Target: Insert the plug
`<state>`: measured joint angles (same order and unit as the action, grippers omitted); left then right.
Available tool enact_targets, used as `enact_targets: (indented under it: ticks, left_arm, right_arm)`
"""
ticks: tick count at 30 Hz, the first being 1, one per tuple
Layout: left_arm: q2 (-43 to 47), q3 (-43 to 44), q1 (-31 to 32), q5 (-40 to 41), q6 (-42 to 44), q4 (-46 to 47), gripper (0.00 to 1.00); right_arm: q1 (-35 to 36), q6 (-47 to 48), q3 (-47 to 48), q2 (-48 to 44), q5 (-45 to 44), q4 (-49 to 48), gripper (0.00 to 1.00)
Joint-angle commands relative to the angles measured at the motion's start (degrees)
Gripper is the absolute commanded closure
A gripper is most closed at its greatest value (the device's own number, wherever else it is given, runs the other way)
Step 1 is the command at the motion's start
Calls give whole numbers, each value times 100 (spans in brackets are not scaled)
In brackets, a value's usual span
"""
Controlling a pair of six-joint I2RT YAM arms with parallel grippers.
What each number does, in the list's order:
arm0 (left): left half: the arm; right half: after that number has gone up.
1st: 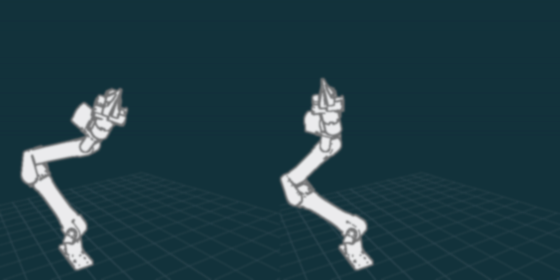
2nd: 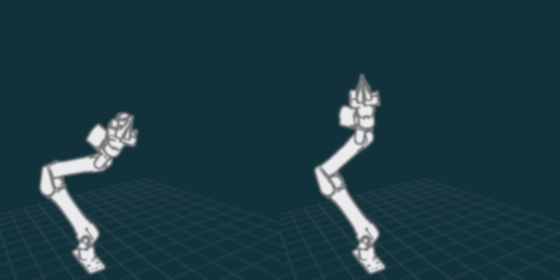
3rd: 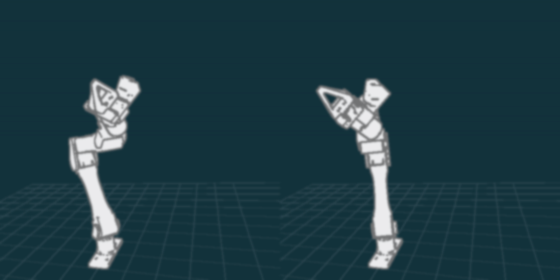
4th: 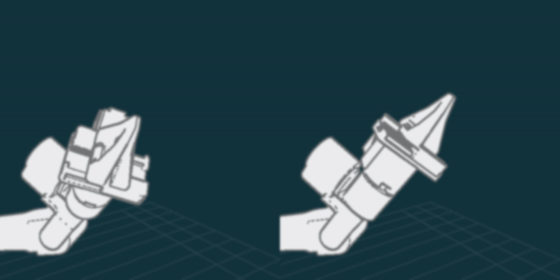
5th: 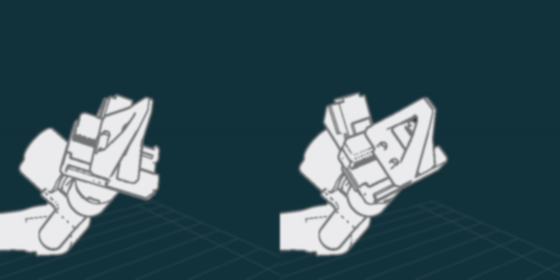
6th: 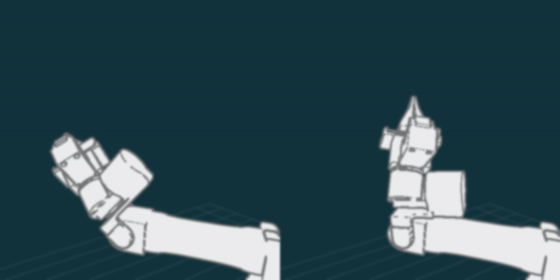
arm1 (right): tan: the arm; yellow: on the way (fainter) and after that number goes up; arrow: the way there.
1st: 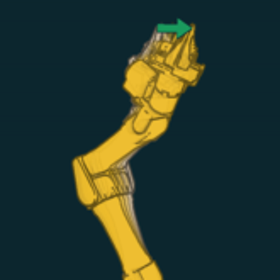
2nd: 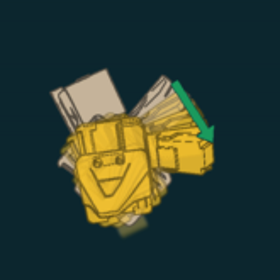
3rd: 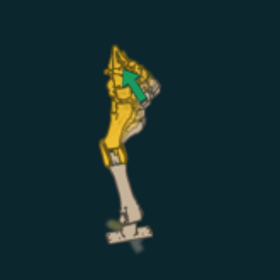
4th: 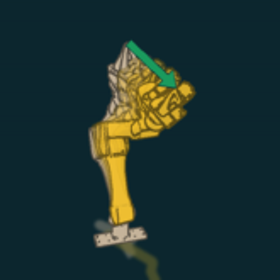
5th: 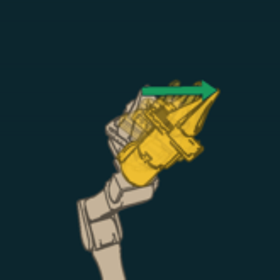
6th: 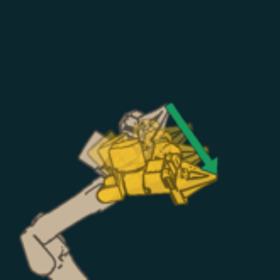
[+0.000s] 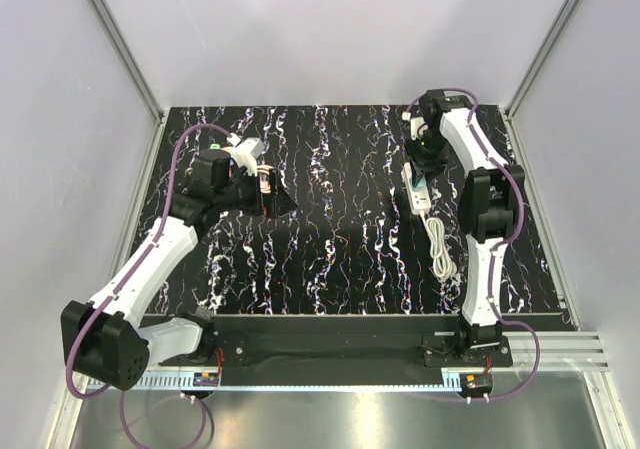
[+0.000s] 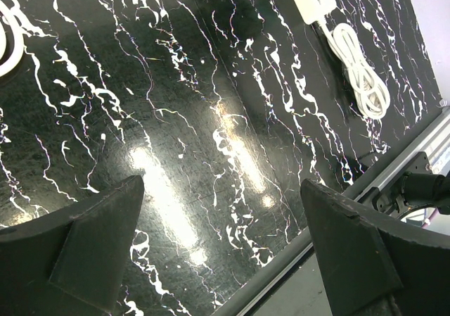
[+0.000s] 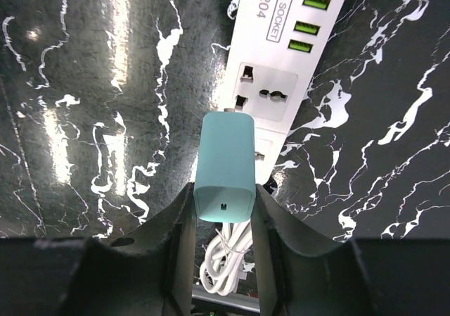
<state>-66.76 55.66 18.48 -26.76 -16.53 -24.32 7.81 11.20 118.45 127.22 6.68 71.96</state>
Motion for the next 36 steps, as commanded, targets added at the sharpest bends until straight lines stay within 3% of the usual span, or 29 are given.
enact_targets:
  ticks: [1, 18, 28, 36]
  left_arm:
    - [155, -2, -11, -162, -34, 269, 1]
    - [146, -2, -20, -171, -34, 278, 1]
    - [146, -2, -20, -180, -34, 278, 1]
    - [163, 15, -20, -189, -43, 270, 1]
  right_arm:
    - [-34, 137, 275, 92, -105, 195, 100]
    - [-52, 49, 723, 681, -369, 301, 100]
    - [-43, -294, 1478, 1112, -245, 476, 100]
    - [36, -452, 1295, 1226, -430, 494, 100]
